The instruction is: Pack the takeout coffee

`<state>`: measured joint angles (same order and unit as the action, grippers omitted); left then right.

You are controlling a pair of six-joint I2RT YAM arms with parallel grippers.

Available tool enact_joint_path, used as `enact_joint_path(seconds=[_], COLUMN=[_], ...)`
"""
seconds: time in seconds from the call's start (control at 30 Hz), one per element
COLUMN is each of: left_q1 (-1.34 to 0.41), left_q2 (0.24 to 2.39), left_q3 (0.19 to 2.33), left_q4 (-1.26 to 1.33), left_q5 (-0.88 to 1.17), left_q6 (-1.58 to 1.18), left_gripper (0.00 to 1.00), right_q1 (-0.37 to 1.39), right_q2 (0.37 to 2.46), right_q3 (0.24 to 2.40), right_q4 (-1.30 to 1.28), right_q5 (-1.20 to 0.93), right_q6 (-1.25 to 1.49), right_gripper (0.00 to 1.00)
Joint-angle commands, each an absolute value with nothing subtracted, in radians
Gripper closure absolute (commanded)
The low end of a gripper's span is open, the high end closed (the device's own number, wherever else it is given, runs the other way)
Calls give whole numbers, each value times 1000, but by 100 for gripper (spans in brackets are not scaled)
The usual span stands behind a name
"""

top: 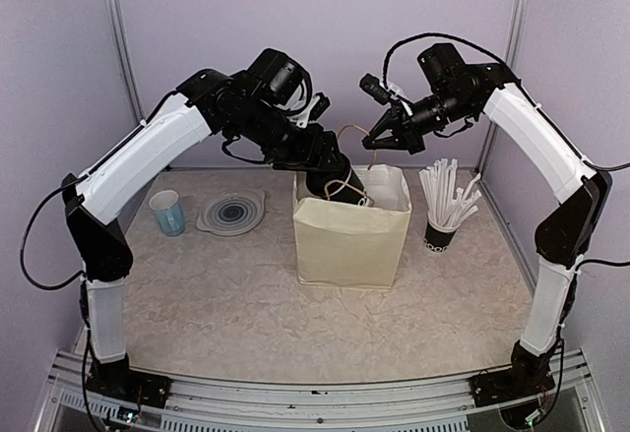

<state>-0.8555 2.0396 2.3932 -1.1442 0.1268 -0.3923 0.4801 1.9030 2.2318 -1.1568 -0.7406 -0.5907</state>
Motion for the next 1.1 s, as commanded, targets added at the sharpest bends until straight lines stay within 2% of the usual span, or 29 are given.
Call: enact_joint_path(seconds=[0.0, 0.33, 0.5, 0.67, 0.83, 0.87, 0.97, 1.07], left_q1=[-880, -898, -936, -990, -1054, -1071, -1132, -1183], left_q2=[1973, 2051, 1987, 1887, 1844, 1843, 1828, 1795], left_q3=[2337, 2369, 2312, 2167, 2074, 2070, 2033, 1957], left_q4=[-1105, -1174, -1266, -1216, -1127, -1124, -1113, -1085], left_q5=[148, 95, -18, -161, -221, -244, -329, -402], left_q6=[-423, -363, -337, -344, -370, -374, -381, -408], left_gripper=[52, 55, 55, 55, 55, 55, 56, 56], right_q1=[479, 491, 500, 526, 536, 535, 506, 458], right_q2=[1862, 1825, 1768, 1705, 1706, 1709, 1723, 1741], right_q3=[2217, 2206, 2161, 2072, 2118, 2146, 2208, 2171], right_q4=[-1172, -1176, -1195, -1204, -1266, -1268, -1246, -1156], right_q5=[-773, -802, -803, -836, -863, -846, -837, -846], right_q6=[-607, -604, -615, -640, -675, -678, -673, -608], right_gripper=[100, 100, 100, 93, 84, 79, 55, 52])
